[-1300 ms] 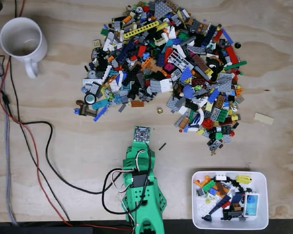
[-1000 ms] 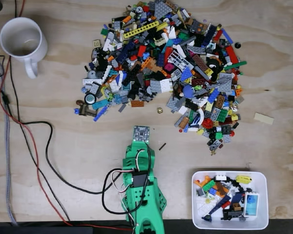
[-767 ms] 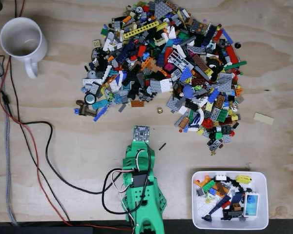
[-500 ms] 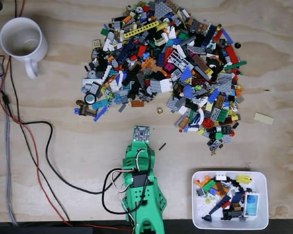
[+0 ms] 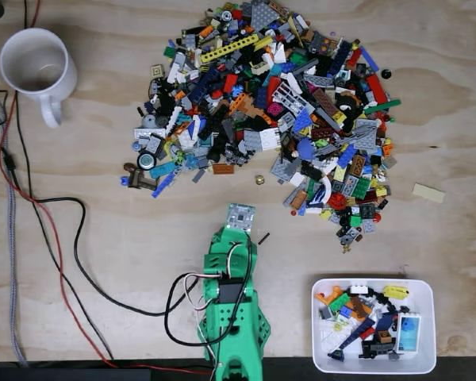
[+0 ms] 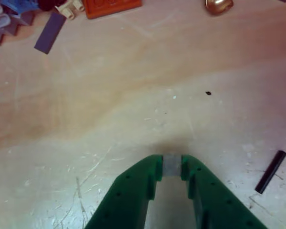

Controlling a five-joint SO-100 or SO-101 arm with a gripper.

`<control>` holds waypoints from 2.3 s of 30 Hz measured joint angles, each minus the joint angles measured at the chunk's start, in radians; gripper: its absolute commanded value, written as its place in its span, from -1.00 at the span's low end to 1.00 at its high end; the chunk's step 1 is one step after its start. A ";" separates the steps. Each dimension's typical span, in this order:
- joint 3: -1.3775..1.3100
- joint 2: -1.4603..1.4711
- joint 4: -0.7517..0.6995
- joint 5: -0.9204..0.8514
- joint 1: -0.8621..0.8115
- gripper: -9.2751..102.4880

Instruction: Find the closest Lego and put it in the bin.

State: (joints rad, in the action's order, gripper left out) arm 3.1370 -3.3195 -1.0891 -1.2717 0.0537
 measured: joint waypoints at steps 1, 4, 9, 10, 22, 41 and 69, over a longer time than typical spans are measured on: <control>-0.021 0.029 0.011 0.005 -0.006 -0.82; -0.091 0.160 0.051 0.015 -0.034 -0.77; -0.190 0.371 0.118 0.044 -0.069 -0.71; -0.242 0.489 0.155 0.057 -0.107 -0.70; -0.899 1.348 0.241 0.150 -0.179 -0.62; -0.963 1.620 0.285 0.135 -0.241 -0.52; -1.014 1.732 0.359 0.120 -0.238 -0.65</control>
State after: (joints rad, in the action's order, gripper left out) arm 2.1230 -1.5877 -0.7302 -1.1520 -0.1841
